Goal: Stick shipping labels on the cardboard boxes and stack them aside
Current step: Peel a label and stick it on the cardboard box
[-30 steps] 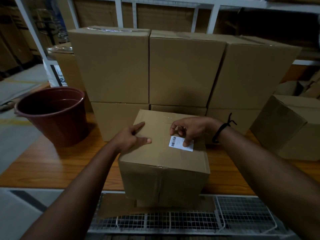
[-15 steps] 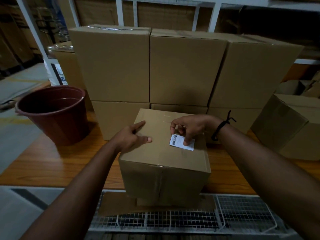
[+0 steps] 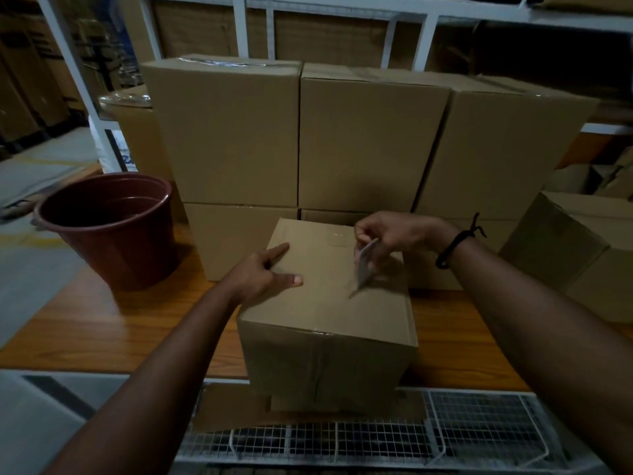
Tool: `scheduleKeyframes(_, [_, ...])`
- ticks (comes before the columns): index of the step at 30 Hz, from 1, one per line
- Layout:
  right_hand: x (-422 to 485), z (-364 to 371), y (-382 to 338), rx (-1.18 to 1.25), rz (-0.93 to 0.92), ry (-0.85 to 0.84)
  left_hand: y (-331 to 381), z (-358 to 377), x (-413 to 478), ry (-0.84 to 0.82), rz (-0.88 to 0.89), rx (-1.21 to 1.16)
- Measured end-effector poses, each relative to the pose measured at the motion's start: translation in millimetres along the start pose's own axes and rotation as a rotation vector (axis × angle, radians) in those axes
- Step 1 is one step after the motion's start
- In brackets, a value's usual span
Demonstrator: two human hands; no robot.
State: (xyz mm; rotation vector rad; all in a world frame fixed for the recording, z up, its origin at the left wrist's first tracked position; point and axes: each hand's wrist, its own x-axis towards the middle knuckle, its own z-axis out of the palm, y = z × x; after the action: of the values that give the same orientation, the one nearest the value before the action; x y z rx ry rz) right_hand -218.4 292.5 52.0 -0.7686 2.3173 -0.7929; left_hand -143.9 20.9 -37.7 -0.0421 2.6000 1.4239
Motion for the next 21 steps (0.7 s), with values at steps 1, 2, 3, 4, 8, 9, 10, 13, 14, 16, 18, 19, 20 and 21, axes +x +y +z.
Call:
scheduleKeyframes(1, [-6,-3,2,0.081,-0.007,0.05,1,0,-1,-0.002,-0.001,-0.001])
scheduleKeyframes(2, [-12,-5,5,0.152,-0.011,0.103,1,1,-1,-0.005,-0.005,0.003])
scheduleKeyframes(3, [-17,-5,7,0.211,-0.009,0.163,3,1,-2,-0.006,-0.013,0.022])
scheduleKeyframes(4, [-22,-3,8,0.261,-0.002,0.226,5,0,-2,-0.003,-0.021,0.063])
scheduleKeyframes(8, [-30,22,10,0.464,0.038,0.471,19,-1,-7,0.131,0.09,0.504])
scheduleKeyframes(9, [-30,31,8,0.54,0.045,0.507,26,3,-11,0.191,0.182,0.564])
scheduleKeyframes(10, [-30,41,5,0.621,0.051,0.53,32,7,-15,0.245,0.271,0.53])
scheduleKeyframes(13, [-25,67,-8,0.77,0.099,0.586,47,20,-25,0.229,0.286,-0.076])
scheduleKeyframes(14, [-23,75,-12,0.793,0.107,0.61,50,21,-27,0.177,0.228,-0.307])
scheduleKeyframes(16, [-16,88,-22,0.845,0.095,0.666,51,20,-28,0.078,0.073,-0.612])
scheduleKeyframes(18, [-10,99,-32,0.882,0.058,0.707,51,15,-33,-0.002,-0.039,-0.708])
scheduleKeyframes(19, [-8,104,-36,0.878,0.039,0.713,51,12,-36,-0.017,-0.063,-0.729])
scheduleKeyframes(20, [-5,109,-40,0.865,0.02,0.71,50,9,-39,-0.016,-0.069,-0.744])
scheduleKeyframes(21, [-4,113,-43,0.852,0.0,0.698,48,5,-42,0.002,-0.064,-0.745])
